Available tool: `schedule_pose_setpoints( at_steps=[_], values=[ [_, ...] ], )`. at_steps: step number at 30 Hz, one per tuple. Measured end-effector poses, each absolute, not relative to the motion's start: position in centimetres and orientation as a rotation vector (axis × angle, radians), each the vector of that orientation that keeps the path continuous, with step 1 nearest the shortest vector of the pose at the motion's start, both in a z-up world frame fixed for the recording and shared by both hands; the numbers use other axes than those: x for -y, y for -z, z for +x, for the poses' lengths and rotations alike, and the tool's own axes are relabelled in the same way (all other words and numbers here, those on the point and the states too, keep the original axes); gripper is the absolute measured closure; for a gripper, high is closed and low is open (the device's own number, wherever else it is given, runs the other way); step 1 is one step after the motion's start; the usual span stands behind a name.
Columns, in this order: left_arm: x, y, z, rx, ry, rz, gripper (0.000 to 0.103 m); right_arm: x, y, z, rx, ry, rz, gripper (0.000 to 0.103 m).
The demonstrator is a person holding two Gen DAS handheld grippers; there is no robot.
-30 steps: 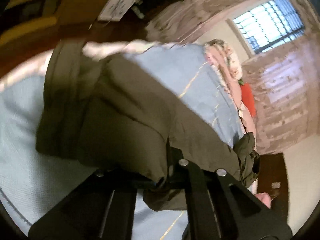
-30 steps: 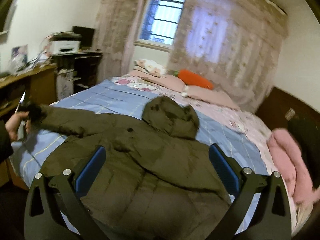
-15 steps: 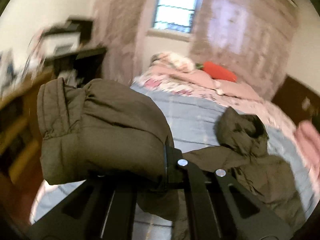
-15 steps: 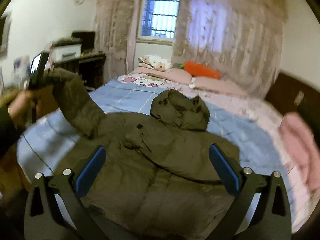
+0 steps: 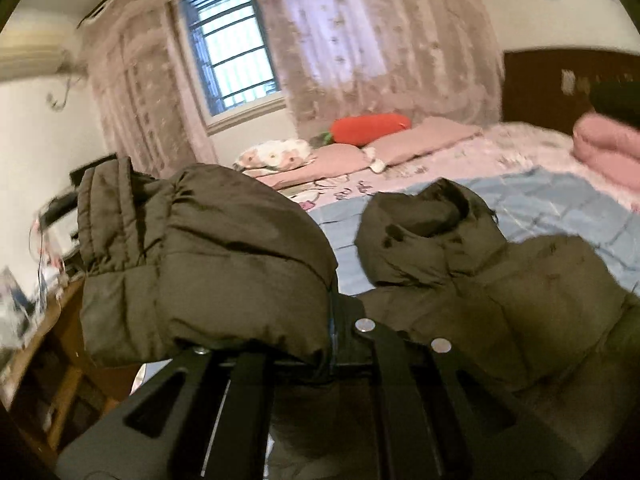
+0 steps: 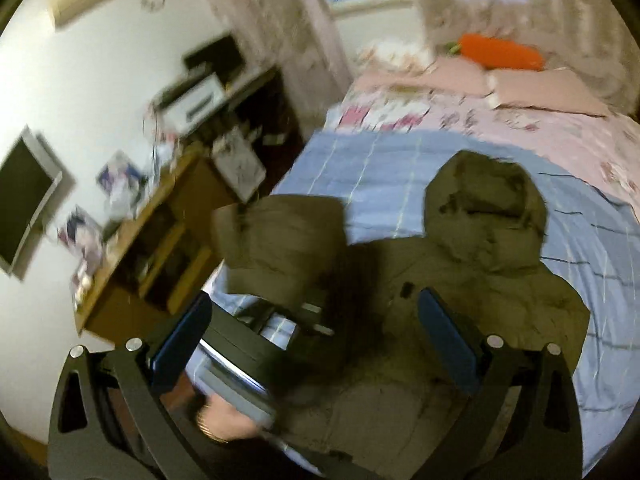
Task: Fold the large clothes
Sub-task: 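Lift the held sleeve with the left tool toward the jacket center, then grasp the sleeve cuff with the right tool while the left tool releases it, laying it across the body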
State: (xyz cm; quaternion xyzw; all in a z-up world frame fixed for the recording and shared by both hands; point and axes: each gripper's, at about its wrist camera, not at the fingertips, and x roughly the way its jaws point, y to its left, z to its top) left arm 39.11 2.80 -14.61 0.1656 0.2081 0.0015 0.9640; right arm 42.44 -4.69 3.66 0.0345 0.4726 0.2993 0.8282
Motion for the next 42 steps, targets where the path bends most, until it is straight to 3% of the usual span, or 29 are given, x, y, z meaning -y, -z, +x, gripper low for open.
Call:
schedule_pose_setpoints(
  at_steps=[5, 11, 13, 15, 16, 18, 21, 23, 26, 28, 29, 30, 35, 42],
  values=[
    [1.4, 16.3, 39.4, -0.419, 0.001, 0.429, 0.100, -0.6, -1.0, 44.2, -1.089, -0.542, -0.095, 0.001],
    [5.9, 18.4, 38.9, -0.395, 0.018, 0.584, 0.100, -0.1, 2.8, 46.2, -1.140, -0.436, -0.132, 0.004],
    [7.1, 19.2, 38.6, -0.382, 0.009, 0.641, 0.099, 0.8, 4.4, 47.6, -1.180, -0.398, -0.141, 0.017],
    [8.1, 19.7, 38.2, -0.361, -0.002, 0.692, 0.099, 2.1, 6.2, 49.0, -1.241, -0.381, -0.107, 0.037],
    [8.4, 20.1, 38.1, -0.367, 0.001, 0.710, 0.099, 2.8, 6.9, 49.5, -1.272, -0.397, -0.070, 0.054],
    [8.8, 20.6, 37.9, -0.358, -0.004, 0.735, 0.099, 4.1, 7.5, 49.7, -1.300, -0.459, 0.006, 0.071],
    [8.9, 21.0, 37.5, -0.352, -0.003, 0.744, 0.098, 6.0, 7.1, 49.5, -1.290, -0.498, 0.080, 0.087],
    [8.7, 21.1, 37.3, -0.344, -0.007, 0.744, 0.096, 6.8, 6.9, 49.4, -1.290, -0.533, 0.112, 0.088],
    [8.7, 21.0, 36.6, -0.311, 0.003, 0.758, 0.084, 9.1, 6.3, 49.4, -1.272, -0.558, 0.154, 0.090],
    [9.0, 21.1, 35.8, -0.286, 0.025, 0.767, 0.049, 11.7, 6.2, 49.8, -1.268, -0.569, 0.215, 0.091],
    [9.2, 21.2, 35.4, -0.264, 0.031, 0.774, 0.022, 12.7, 6.3, 50.0, -1.263, -0.572, 0.237, 0.093],
    [9.5, 21.3, 34.5, -0.221, 0.030, 0.791, 0.013, 14.0, 6.4, 50.2, -1.253, -0.575, 0.261, 0.094],
    [9.6, 20.9, 32.4, -0.216, 0.080, 0.743, 0.006, 20.7, 8.7, 50.7, -1.239, -0.570, 0.399, 0.097],
    [8.1, 20.2, 31.3, -0.271, 0.081, 0.631, 0.004, 27.1, 14.6, 50.2, -1.244, -0.536, 0.536, 0.098]
  ],
)
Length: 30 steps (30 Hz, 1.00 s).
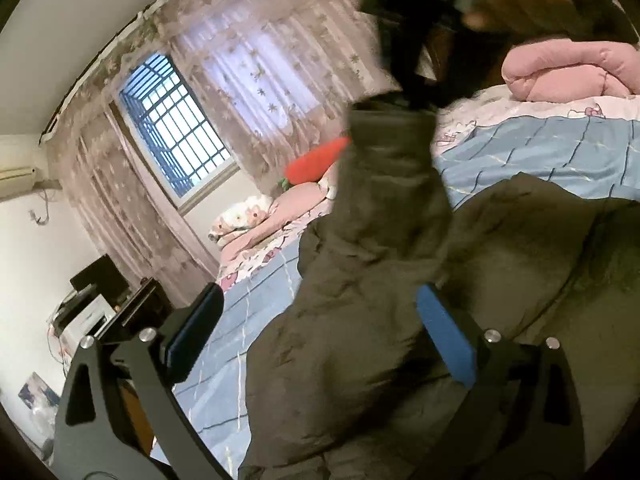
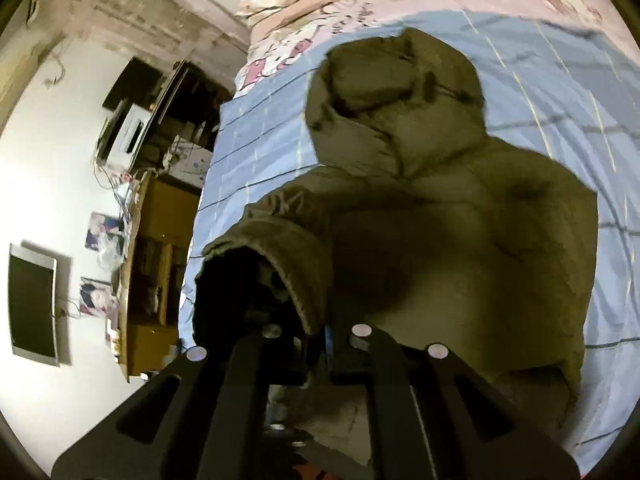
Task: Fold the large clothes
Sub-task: 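Grasp the sleeve cuff with the right tool while the left tool releases it, laying it across the body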
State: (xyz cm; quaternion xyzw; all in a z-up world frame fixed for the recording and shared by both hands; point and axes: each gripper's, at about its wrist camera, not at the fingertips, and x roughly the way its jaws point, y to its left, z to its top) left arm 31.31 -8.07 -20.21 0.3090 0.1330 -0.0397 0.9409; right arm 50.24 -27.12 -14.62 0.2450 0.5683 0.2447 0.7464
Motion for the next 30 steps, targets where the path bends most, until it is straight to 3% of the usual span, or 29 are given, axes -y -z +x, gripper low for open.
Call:
schedule_pose_setpoints(
  at_steps=[9, 16, 30],
  values=[
    [-0.4, 18.7, 32.1, -0.467, 0.118, 0.169, 0.002, 33.6, 20.9, 51.3, -1.215, -0.519, 0.641, 0.098],
    [-6.9, 18.7, 32.5, -0.515, 0.017, -0.108, 0.002, 37.2, 26.6, 52.0, -1.235, -0.501, 0.706, 0.098],
    [-11.1, 20.0, 31.9, -0.577, -0.083, -0.256, 0.002, 41.3, 32.7, 52.3, -1.263, -0.412, 0.774, 0.098]
  ],
)
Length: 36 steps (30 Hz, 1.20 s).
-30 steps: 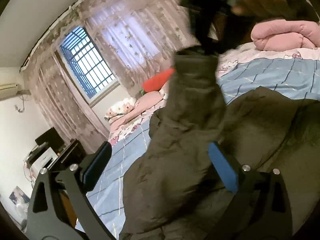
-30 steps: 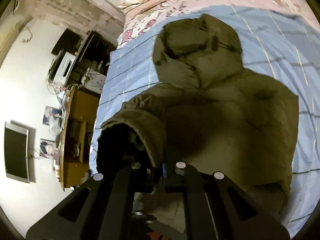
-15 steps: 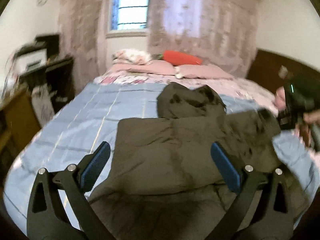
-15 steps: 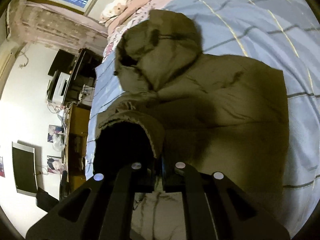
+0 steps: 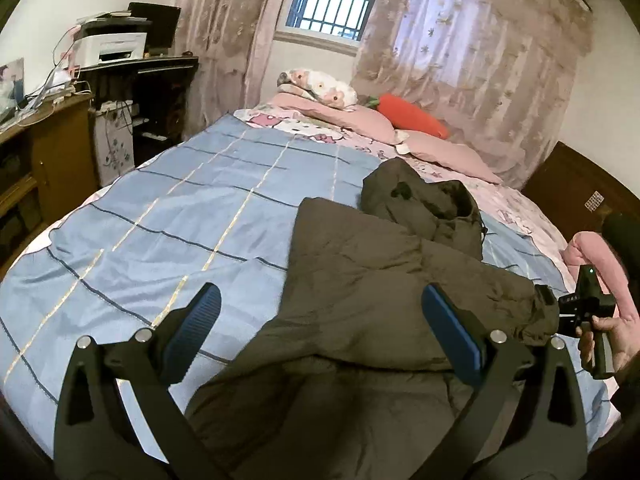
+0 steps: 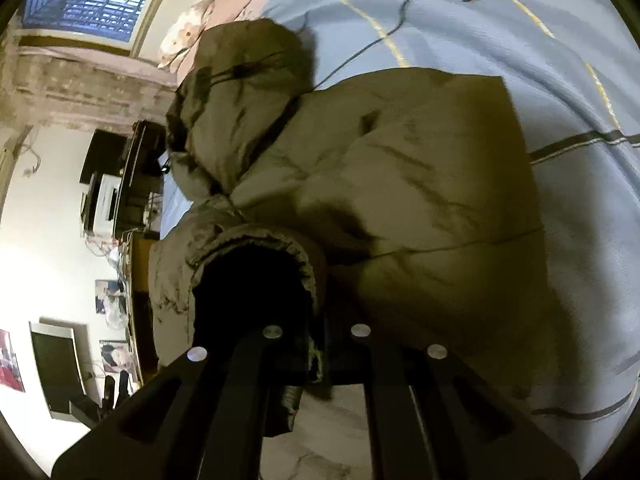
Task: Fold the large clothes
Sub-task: 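Grasp the sleeve cuff with the right tool while the left tool releases it, laying it across the body, then open the right tool and lift both tools away from the jacket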
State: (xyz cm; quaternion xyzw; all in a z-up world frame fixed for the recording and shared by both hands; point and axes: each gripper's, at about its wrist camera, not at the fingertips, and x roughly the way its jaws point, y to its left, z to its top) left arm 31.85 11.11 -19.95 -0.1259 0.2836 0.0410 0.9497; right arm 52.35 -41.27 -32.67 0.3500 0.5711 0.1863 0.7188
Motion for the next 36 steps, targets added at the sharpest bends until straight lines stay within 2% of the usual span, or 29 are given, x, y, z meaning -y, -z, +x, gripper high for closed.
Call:
schedule_pose_setpoints(
  at_steps=[1, 4, 5, 6, 8, 14, 20, 23, 30, 33, 36],
  values=[
    [-11.1, 20.0, 31.7, -0.579, -0.084, -0.256, 0.002, 41.3, 32.9, 52.3, -1.263, -0.405, 0.766, 0.097],
    [-11.1, 19.9, 31.4, -0.582, -0.088, -0.252, 0.002, 41.8, 33.0, 51.9, -1.251, -0.384, 0.772, 0.069],
    [-11.2, 19.9, 31.4, -0.584, -0.088, -0.253, 0.002, 42.2, 32.8, 51.6, -1.235, -0.385, 0.790, 0.048],
    [-11.3, 19.8, 31.2, -0.585, -0.088, -0.255, 0.002, 42.6, 32.5, 51.3, -1.220, -0.370, 0.803, 0.034],
    [-11.5, 19.5, 30.8, -0.585, -0.090, -0.268, 0.002, 44.0, 31.3, 50.4, -1.186, -0.315, 0.827, 0.026],
    [-13.4, 17.8, 27.9, -0.555, -0.107, -0.278, 0.002, 46.1, 25.3, 44.0, -1.052, -0.405, 0.858, 0.024],
    [-15.4, 15.8, 24.9, -0.582, -0.092, -0.333, 0.002, 46.2, 19.1, 34.7, -0.937, -0.442, 0.811, 0.019],
    [-14.9, 13.8, 24.1, -0.597, -0.078, -0.304, 0.002, 45.5, 15.6, 31.4, -0.903, -0.301, 0.671, 0.019],
    [-10.0, 8.8, 20.5, -0.553, -0.091, -0.098, 0.002, 39.9, 8.0, 23.1, -0.770, 0.014, 0.154, 0.017],
    [-7.7, 7.2, 17.6, -0.544, -0.069, -0.060, 0.002, 37.9, 6.5, 19.2, -0.725, 0.021, 0.095, 0.010],
    [-5.9, 6.5, 15.1, -0.552, -0.046, -0.035, 0.002, 36.4, 5.8, 15.7, -0.695, 0.023, 0.057, 0.010]
  ],
)
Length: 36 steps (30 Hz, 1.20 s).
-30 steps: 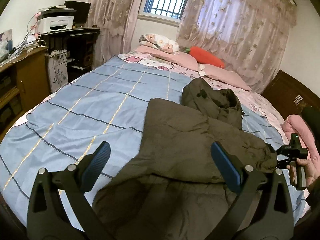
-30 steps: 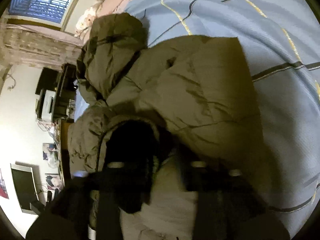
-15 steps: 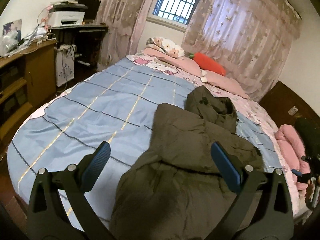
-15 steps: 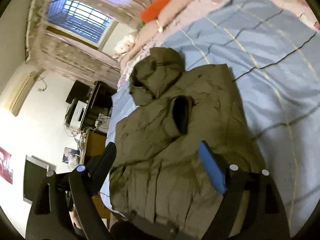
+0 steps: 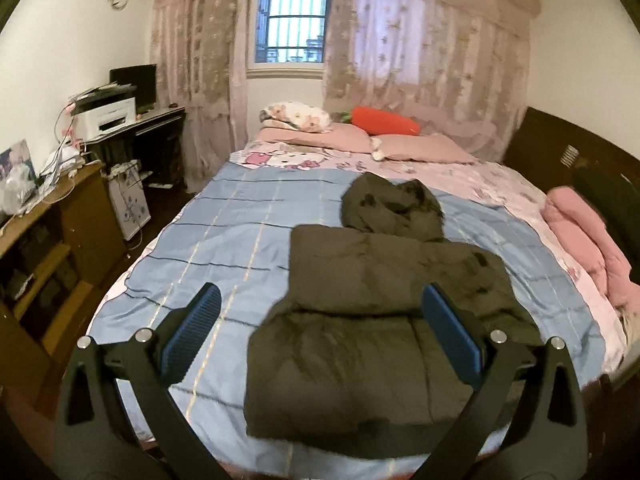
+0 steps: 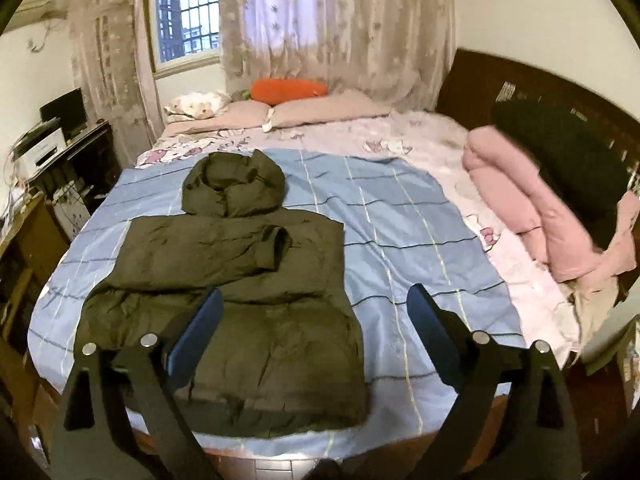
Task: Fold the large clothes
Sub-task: 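Open the right tool and lift both tools away from the jacket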
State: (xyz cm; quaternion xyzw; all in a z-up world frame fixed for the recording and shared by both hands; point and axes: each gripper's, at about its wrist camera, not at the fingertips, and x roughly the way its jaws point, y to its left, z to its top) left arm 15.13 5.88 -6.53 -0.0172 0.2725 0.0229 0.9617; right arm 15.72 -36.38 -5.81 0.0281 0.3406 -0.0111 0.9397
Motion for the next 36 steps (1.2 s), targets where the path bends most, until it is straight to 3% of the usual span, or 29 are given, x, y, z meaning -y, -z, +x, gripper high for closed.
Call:
schedule_pose_setpoints(
  at_steps=[15, 36],
  values=[
    [-0.7, 6.9, 4.3, -0.632, -0.018, -0.011, 0.002, 30.0, 4.5, 5.5, -0.669, -0.045, 0.015, 0.004],
    [4.5, 6.5, 3.5, -0.663, 0.062, 0.078, 0.002, 29.4, 5.0, 4.5, -0.695, -0.059, 0.072, 0.004]
  ],
)
